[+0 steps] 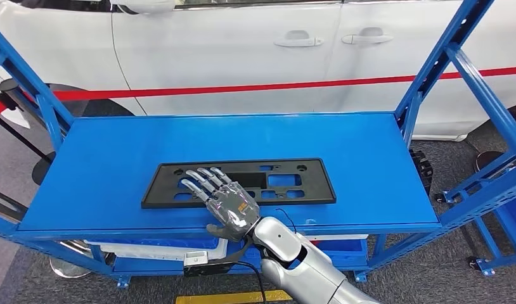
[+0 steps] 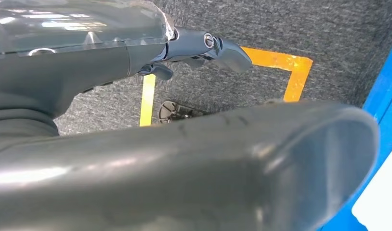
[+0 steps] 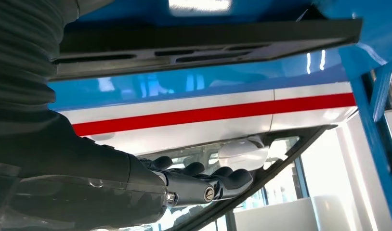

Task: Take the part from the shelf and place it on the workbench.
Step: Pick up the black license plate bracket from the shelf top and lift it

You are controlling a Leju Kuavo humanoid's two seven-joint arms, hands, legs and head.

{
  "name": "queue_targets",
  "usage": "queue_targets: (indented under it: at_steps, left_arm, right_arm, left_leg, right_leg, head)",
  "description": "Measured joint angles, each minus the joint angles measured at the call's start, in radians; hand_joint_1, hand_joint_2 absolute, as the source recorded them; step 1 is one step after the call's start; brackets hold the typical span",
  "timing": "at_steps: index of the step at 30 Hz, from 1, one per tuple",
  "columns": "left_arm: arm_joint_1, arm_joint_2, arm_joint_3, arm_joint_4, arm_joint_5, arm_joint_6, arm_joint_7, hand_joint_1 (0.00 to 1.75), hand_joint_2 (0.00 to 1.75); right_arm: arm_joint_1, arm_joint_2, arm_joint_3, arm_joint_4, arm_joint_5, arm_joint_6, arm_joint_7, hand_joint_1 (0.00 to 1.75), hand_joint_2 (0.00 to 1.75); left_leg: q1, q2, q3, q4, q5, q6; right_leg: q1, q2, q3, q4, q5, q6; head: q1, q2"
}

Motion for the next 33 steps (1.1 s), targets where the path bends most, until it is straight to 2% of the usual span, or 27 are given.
queue_targets:
  at_steps: [3,5,6,8,9,10,11,13,14,15,16,19,20,21,23,24,25,26,27,29,30,31,33]
  left_arm:
    - [0.0,0.0,0.0,0.0,-0.002,0.0,0.0,0.0,0.0]
    - [0.001,0.0,0.0,0.0,-0.005,0.0,0.0,0.0,0.0]
    - [0.001,0.0,0.0,0.0,-0.007,0.0,0.0,0.0,0.0]
    - [0.002,0.0,0.0,0.0,-0.01,0.0,0.0,0.0,0.0]
    - [0.003,0.0,0.0,0.0,-0.01,0.0,0.0,0.0,0.0]
    - [0.004,0.0,0.0,0.0,-0.01,0.0,0.0,0.0,0.0]
    - [0.005,0.0,0.0,0.0,-0.011,0.0,0.0,0.0,0.0]
    - [0.005,0.001,0.0,0.0,-0.012,0.001,0.002,0.0,0.0]
    - [0.004,0.001,0.0,0.0,-0.013,0.001,0.002,0.0,0.0]
    - [0.002,0.001,0.0,0.0,-0.015,0.001,0.003,0.0,0.0]
    - [0.001,0.001,0.0,0.0,-0.016,0.001,0.004,0.0,0.0]
    - [0.0,0.002,0.0,0.0,-0.018,0.001,0.005,0.0,0.0]
    - [0.0,0.002,0.0,0.0,-0.019,0.001,0.006,0.0,0.0]
    - [0.0,0.002,0.0,0.0,-0.02,0.001,0.006,0.0,0.0]
    - [-0.001,0.003,0.0,0.0,-0.024,0.001,0.006,0.0,0.0]
    - [-0.002,0.005,0.0,0.0,-0.026,0.0,0.006,0.0,0.0]
    - [-0.002,0.006,0.0,0.0,-0.028,0.0,0.006,0.0,0.0]
    - [-0.001,0.007,0.0,0.0,-0.028,0.0,0.006,0.0,0.0]
    - [-0.001,0.007,0.0,0.0,-0.028,0.0,0.006,0.0,0.0]
    - [-0.002,0.007,0.0,0.0,-0.029,-0.001,0.007,0.0,0.0]
    - [-0.002,0.007,0.0,0.0,-0.029,-0.001,0.007,0.0,0.0]
    - [-0.003,0.008,0.0,0.0,-0.029,-0.001,0.007,0.0,0.0]
    - [-0.003,0.008,0.0,0.0,-0.03,-0.001,0.008,0.0,0.0]
  right_arm:
    - [-0.016,0.014,0.0,0.042,0.014,-0.013,0.011,0.0,1.75]
    - [-0.026,0.026,0.0,0.075,0.028,-0.028,0.016,0.0,1.75]
    - [-0.031,0.033,0.0,0.093,0.036,-0.036,0.022,0.0,1.75]
    - [-0.039,0.046,0.0,0.13,0.051,-0.052,0.036,0.0,1.75]
    - [-0.041,0.05,0.0,0.149,0.062,-0.059,0.045,0.0,1.75]
    - [-0.043,0.054,0.0,0.167,0.074,-0.065,0.056,0.0,1.75]
    - [-0.045,0.059,0.0,0.186,0.089,-0.072,0.069,0.0,1.75]
    - [-0.054,0.071,0.0,0.216,0.122,-0.088,0.097,0.0,1.75]
    - [-0.061,0.076,0.0,0.23,0.139,-0.097,0.11,0.0,1.75]
    - [-0.069,0.081,0.0,0.244,0.154,-0.104,0.122,0.0,1.75]
    - [-0.075,0.085,0.0,0.259,0.168,-0.11,0.133,0.0,1.75]
    - [-0.087,0.092,0.0,0.296,0.204,-0.12,0.163,0.03,1.75]
    - [-0.092,0.093,0.0,0.305,0.215,-0.122,0.172,0.19,1.75]
    - [-0.097,0.094,0.0,0.315,0.226,-0.125,0.181,0.51,1.75]
    - [-0.105,0.094,-0.001,0.335,0.247,-0.137,0.201,1.13,1.75]
    - [-0.106,0.094,-0.001,0.345,0.261,-0.145,0.213,1.38,1.75]
    - [-0.106,0.094,-0.002,0.355,0.275,-0.154,0.225,1.47,1.75]
    - [-0.106,0.093,-0.004,0.363,0.287,-0.163,0.235,1.58,1.75]
    - [-0.107,0.093,-0.005,0.37,0.297,-0.171,0.242,1.67,1.75]
    - [-0.113,0.093,-0.01,0.379,0.307,-0.18,0.251,1.72,1.75]
    - [-0.116,0.094,-0.012,0.382,0.309,-0.182,0.253,1.73,1.75]
    - [-0.118,0.094,-0.015,0.386,0.311,-0.184,0.255,1.73,1.75]
    - [-0.12,0.094,-0.018,0.394,0.314,-0.186,0.258,1.74,1.75]
  left_leg:
    - [0.001,0.001,-0.001,-0.001,-0.003,-0.018]
    - [0.003,0.001,-0.012,0.03,-0.027,-0.029]
    - [0.004,0.001,-0.032,0.075,-0.054,-0.033]
    - [0.005,0.002,-0.092,0.205,-0.114,-0.039]
    - [0.006,0.002,-0.118,0.257,-0.13,-0.04]
    - [0.006,0.002,-0.129,0.276,-0.126,-0.041]
    - [0.006,0.002,-0.121,0.256,-0.103,-0.04]
    - [0.006,0.002,-0.064,0.129,-0.032,-0.034]
    - [0.004,0.002,-0.034,0.065,-0.009,-0.03]
    - [0.002,0.001,-0.015,0.024,0.002,-0.025]
    - [0.0,0.0,-0.007,0.006,0.002,-0.02]
    - [0.001,-0.001,-0.003,-0.004,0.005,-0.004]
    - [0.003,0.001,-0.002,-0.008,0.007,0.003]
    - [0.006,0.002,0.0,-0.012,0.009,0.008]
    - [0.004,0.003,0.0,-0.012,0.009,0.015]
    - [0.004,0.003,0.0,-0.012,0.009,0.016]
    - [0.004,0.003,0.0,-0.011,0.008,0.017]
    - [0.003,0.002,0.002,-0.01,0.007,0.017]
    - [0.003,0.001,0.003,-0.009,0.006,0.016]
    - [0.001,0.0,0.005,-0.005,0.001,0.011]
    - [0.0,0.0,0.004,-0.003,-0.001,0.007]
    - [-0.002,0.0,0.003,-0.002,-0.002,0.002]
    - [-0.002,0.0,0.002,-0.004,-0.002,-0.009]
  right_leg:
    - [0.003,0.002,0.005,-0.019,0.001,-0.012]
    - [0.0,0.001,0.008,-0.026,0.004,-0.023]
    - [-0.001,0.001,0.01,-0.029,0.005,-0.027]
    - [0.002,-0.001,0.01,-0.028,0.004,-0.032]
    - [0.004,-0.001,0.011,-0.028,0.003,-0.033]
    - [0.005,-0.001,0.011,-0.027,0.002,-0.034]
    - [0.006,0.0,0.012,-0.027,0.001,-0.034]
    - [0.006,0.003,0.016,-0.026,-0.001,-0.032]
    - [0.008,0.005,0.017,-0.025,-0.003,-0.029]
    - [0.009,0.005,0.017,-0.025,-0.003,-0.025]
    - [0.01,0.005,0.016,-0.024,-0.003,-0.021]
    - [0.011,0.004,0.014,-0.02,-0.008,-0.006]
    - [0.011,0.004,0.006,-0.003,-0.021,-0.001]
    - [0.01,0.004,-0.011,0.035,-0.044,0.004]
    - [0.007,0.003,-0.071,0.159,-0.103,0.009]
    - [0.005,0.003,-0.101,0.217,-0.122,0.011]
    - [0.005,0.003,-0.119,0.249,-0.124,0.011]
    - [0.004,0.003,-0.118,0.241,-0.106,0.011]
    - [0.004,0.003,-0.098,0.195,-0.072,0.008]
    - [0.006,0.003,-0.035,0.058,-0.008,0.0]
    - [0.008,0.003,-0.013,0.01,0.007,-0.004]
    - [0.01,0.003,-0.002,-0.016,0.011,-0.007]
    - [0.012,0.005,-0.001,-0.024,0.011,-0.013]
  head:
    - [0.0,0.0]
    - [-0.001,0.0]
    - [-0.001,0.0]
    - [-0.001,0.0]
    - [-0.001,0.0]
    - [-0.001,0.0]
    - [-0.001,0.0]
    - [-0.001,0.0]
    - [-0.001,0.0]
    - [-0.001,0.0]
    - [-0.001,0.0]
    - [0.0,0.0]
    - [0.0,0.0]
    - [0.001,0.0]
    - [0.002,0.0]
    - [0.002,0.0]
    - [0.002,0.0]
    - [0.002,0.0]
    - [0.002,0.0]
    - [0.002,0.0]
    - [0.002,0.0]
    - [0.001,0.0]
    - [0.001,0.0]
